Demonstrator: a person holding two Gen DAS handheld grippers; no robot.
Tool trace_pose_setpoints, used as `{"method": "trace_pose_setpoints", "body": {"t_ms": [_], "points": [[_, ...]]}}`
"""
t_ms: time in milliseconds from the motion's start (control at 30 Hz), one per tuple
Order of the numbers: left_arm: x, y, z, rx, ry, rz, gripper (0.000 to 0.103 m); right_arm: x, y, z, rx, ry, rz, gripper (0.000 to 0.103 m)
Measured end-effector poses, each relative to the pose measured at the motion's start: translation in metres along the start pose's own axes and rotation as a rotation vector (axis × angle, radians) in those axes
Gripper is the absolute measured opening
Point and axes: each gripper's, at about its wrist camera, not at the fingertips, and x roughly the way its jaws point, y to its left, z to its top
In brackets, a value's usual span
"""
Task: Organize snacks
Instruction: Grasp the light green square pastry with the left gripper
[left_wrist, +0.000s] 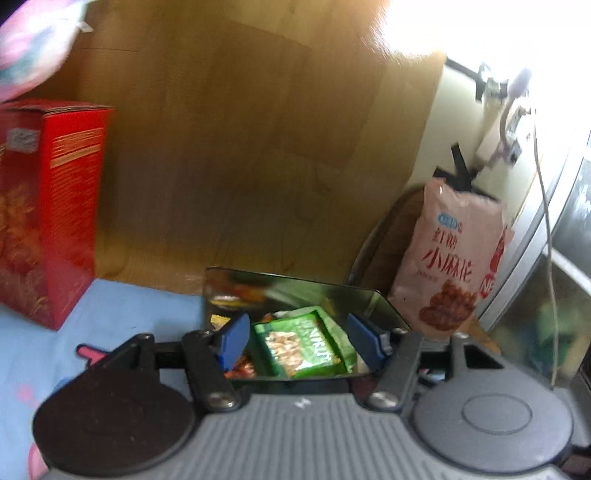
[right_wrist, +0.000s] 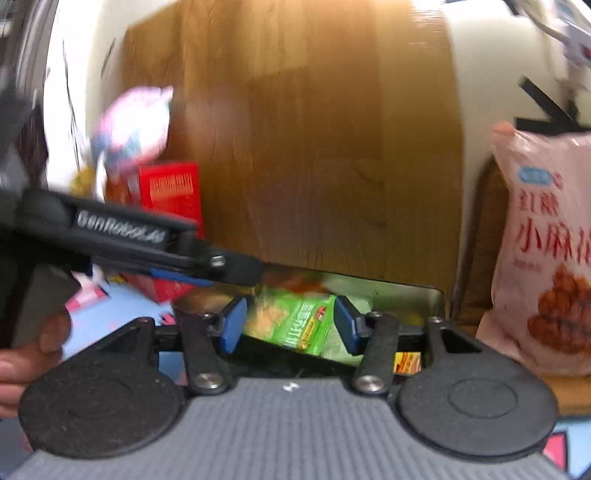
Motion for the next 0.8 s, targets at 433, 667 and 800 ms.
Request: {"method": "trace_pose_setpoints", "body": {"t_ms": [433,667,800], "points": [[-0.028,0.033,-0.071,-0.098,0.163,0.057,0.064,-0.027,0.042,-0.06,-0.039,0.313,0.127,0.056],[-0.03,0.027,-0.087,-0.083,0.222,0.057,0.06,-0.049,0.045,-0.068,-0.173,0.304,-0.049,0.057],[-0.033,0.016,-0.096,-0.034,0.212,0.072,0.055,-0.074,0.019,-0.072,-0.003,0.319,-0.022,0.056]]}}
